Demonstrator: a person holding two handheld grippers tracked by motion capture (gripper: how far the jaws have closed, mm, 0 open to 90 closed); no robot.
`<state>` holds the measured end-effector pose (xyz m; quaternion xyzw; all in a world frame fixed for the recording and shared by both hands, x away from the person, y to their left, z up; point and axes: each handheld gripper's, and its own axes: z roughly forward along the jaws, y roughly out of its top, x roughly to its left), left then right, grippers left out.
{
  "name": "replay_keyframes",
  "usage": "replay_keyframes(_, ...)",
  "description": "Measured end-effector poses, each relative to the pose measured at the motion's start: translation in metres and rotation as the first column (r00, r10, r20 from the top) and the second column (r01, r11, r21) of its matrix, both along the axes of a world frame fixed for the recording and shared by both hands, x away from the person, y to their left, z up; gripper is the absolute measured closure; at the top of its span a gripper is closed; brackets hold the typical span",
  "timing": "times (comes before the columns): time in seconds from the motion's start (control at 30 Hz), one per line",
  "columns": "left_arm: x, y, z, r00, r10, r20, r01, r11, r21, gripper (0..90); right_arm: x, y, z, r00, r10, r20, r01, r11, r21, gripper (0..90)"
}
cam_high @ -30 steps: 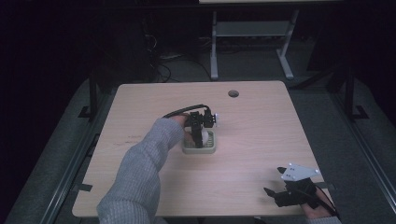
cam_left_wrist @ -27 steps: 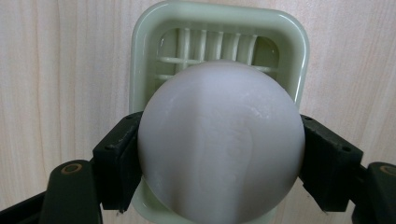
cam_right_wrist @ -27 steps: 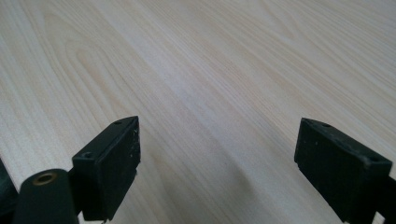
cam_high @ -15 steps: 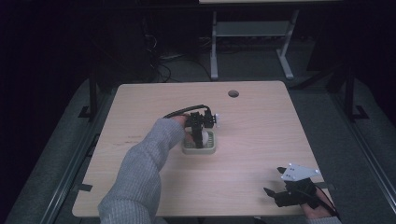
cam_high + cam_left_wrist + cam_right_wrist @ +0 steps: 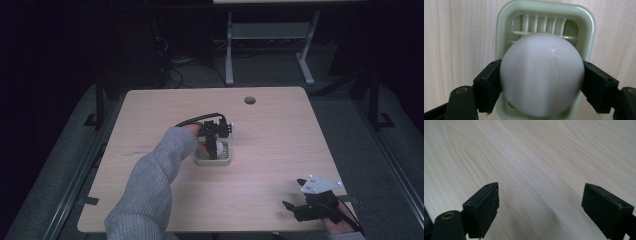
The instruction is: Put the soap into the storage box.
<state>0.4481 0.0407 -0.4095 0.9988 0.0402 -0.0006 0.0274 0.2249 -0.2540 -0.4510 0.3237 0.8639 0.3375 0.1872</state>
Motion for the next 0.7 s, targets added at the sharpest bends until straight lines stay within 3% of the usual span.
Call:
replay_keyframes(0.13, -0.001, 0.001, 0.008, 0.9999, 0.010, 0.011, -0.010, 0.9990, -0.045, 23.0, 0.000, 0.000, -0.001, 1.0000, 0.004, -0.002, -0.004, 1.000, -0.004, 13.9)
replay_keyframes(0.33, -0.002, 0.003, 0.010, 0.9999, 0.009, 0.010, -0.009, 0.9996, -0.027, 22.6, 0.000, 0.001, 0.000, 1.0000, 0.006, 0.000, -0.006, 1.000, -0.002, 13.9)
replay_keyframes(0.7, -0.006, 0.003, 0.013, 0.9996, 0.009, 0.025, -0.008, 0.9994, -0.034, 20.9, -0.001, 0.001, 0.000, 1.0000, 0.004, 0.000, -0.004, 1.000, 0.003, 13.9)
